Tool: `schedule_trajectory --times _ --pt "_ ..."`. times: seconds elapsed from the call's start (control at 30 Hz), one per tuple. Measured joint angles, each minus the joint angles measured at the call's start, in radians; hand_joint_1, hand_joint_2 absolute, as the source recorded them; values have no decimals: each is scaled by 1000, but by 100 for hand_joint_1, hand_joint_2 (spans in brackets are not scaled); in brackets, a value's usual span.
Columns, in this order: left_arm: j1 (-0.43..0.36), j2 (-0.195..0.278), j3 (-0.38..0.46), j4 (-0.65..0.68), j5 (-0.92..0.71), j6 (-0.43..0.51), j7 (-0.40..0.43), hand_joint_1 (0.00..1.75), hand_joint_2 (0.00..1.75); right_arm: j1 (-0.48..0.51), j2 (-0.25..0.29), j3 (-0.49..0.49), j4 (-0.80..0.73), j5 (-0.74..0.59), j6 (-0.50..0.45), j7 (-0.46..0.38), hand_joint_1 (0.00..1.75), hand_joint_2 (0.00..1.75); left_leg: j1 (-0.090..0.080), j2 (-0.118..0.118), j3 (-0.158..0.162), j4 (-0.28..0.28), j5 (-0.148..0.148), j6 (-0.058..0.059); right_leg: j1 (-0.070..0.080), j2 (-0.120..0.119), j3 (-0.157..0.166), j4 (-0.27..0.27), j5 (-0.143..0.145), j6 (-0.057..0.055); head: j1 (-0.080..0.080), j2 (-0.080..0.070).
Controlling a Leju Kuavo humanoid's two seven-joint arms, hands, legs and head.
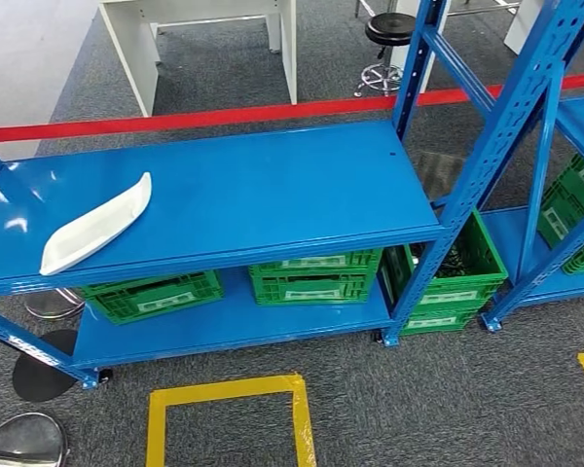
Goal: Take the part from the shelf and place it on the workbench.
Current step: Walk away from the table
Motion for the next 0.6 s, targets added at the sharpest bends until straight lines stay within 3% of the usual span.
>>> schedule_trajectory --times 0.07,0.1,0.2,0.23,0.27,0.33,0.4,0.43,0.53,0.6 --pt "0 0 0 0 0 0 -1 0 0 1 0 0 0 0 1 1 0 0 3 3 -7 21 -15 -10 -2 -3 2 -3 2 -12 -3 0" --pt "0 1 0 0 -1 0 -2 0 0 1 0 0 0 0 2 1 0 0 4 4 -24 58 -37 -15 -4 -5 4 -4 3 -17 -7 0" --pt "0 0 0 0 -2 0 -2 0 0 2 0 0 0 0 4 1 0 0 7 8 -122 257 -120 -24 -4 -12 9 -5 -2 -26 -15 0" --pt "2 0 0 0 -2 0 -2 0 0 2 0 0 0 0 5 1 0 0 8 8 -145 297 -124 -24 -3 -13 12 -5 -5 -26 -15 0" --pt "3 0 0 0 -2 0 -2 0 0 3 0 0 0 0 5 1 0 0 8 8 -152 301 -108 -23 -3 -13 16 -5 -8 -26 -16 0" --pt "5 0 0 0 -2 0 -2 0 0 3 0 0 0 0 5 0 0 0 7 9 -109 192 -28 -15 -3 -12 28 -5 -16 -23 -16 0" --pt "3 1 0 0 -3 0 -2 0 0 3 0 0 0 0 5 -1 0 0 2 12 -53 66 21 -5 0 -12 33 -5 -27 -14 -18 0" --pt "2 1 0 0 -3 0 -2 0 0 2 0 0 0 0 5 -2 0 0 0 14 -37 32 24 -1 1 -13 33 -6 -32 -8 -19 0" --pt "2 0 0 0 -3 0 -2 0 0 0 0 0 0 1 6 -2 0 0 -1 14 -26 12 15 9 1 -15 37 -12 -39 11 -19 0" --pt "3 -1 0 0 -3 1 -2 0 0 -1 0 0 0 1 6 -2 0 0 3 14 -17 2 14 20 0 -14 22 29 -64 20 -16 0"
